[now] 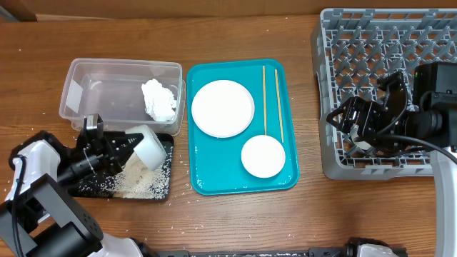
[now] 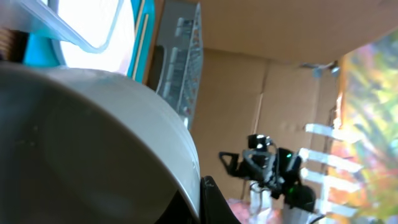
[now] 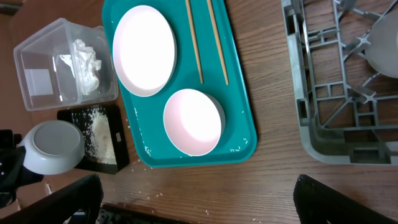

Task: Sort waste into correct bins and load items into the dishwasher
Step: 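Tip the rice from the bowl onto the black tray with the left gripper, then return the empty bowl to the teal tray with the left gripper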

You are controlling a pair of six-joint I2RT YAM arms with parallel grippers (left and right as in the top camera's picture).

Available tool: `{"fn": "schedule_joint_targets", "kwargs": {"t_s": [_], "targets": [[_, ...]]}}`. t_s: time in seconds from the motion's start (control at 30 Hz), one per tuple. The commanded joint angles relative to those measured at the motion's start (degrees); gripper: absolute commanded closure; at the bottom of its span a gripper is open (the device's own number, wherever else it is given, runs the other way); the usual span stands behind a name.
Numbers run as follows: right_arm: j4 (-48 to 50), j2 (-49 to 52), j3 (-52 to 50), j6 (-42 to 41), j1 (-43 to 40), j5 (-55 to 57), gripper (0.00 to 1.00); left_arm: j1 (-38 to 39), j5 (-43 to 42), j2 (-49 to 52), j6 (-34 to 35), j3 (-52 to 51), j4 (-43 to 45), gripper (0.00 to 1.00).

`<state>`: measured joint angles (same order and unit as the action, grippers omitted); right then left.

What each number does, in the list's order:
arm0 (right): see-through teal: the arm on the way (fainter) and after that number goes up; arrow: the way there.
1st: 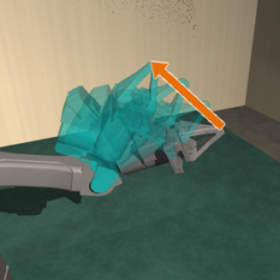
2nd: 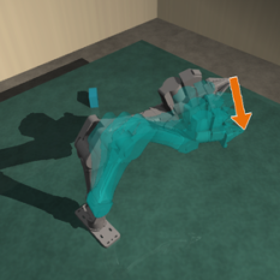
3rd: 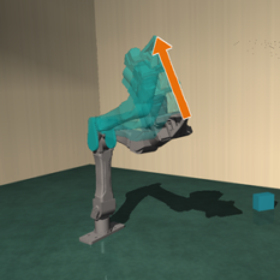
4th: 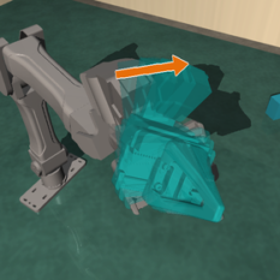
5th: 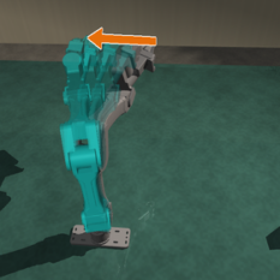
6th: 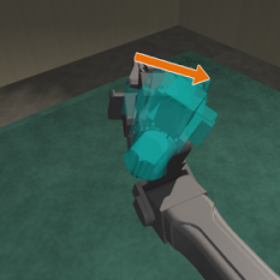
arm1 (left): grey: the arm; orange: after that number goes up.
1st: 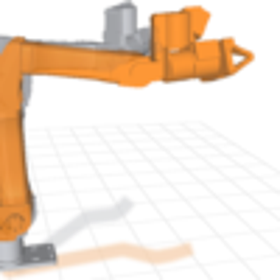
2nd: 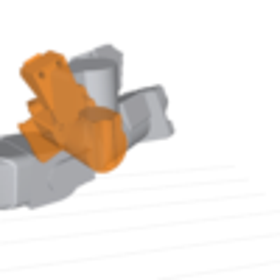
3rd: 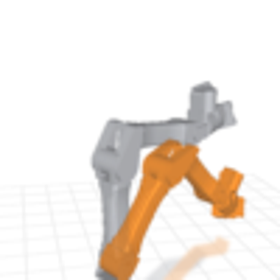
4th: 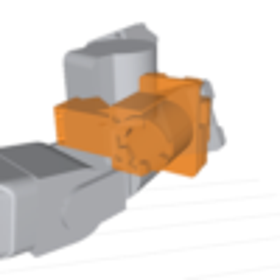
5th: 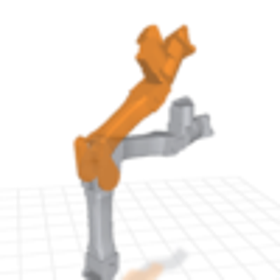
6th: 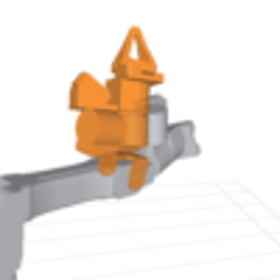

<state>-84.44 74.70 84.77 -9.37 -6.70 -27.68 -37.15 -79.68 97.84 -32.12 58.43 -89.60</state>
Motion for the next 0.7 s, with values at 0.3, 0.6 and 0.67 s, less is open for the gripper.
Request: {"fn": "schedule_joint_targets", "kwargs": {"t_s": [0.3, 0.6, 0.67], "targets": [[0.6, -0.1, 1.1, 0.5, 0.3, 0.6, 0.00, 14.6, 30.1, -11.1, 27.3, 9.8, 6.6, 0.96], [1.1, -0.1, 1.1, 0.5, 0.3, 0.6, 0.00, 55.0, 69.7, -16.2, 61.8, 9.4, 25.2, 0.96], [1.2, -0.1, 1.1, 0.5, 0.3, 0.7, 0.00, 62.1, 75.6, -13.9, 65.9, 9.3, 27.7, 0.96]]}}
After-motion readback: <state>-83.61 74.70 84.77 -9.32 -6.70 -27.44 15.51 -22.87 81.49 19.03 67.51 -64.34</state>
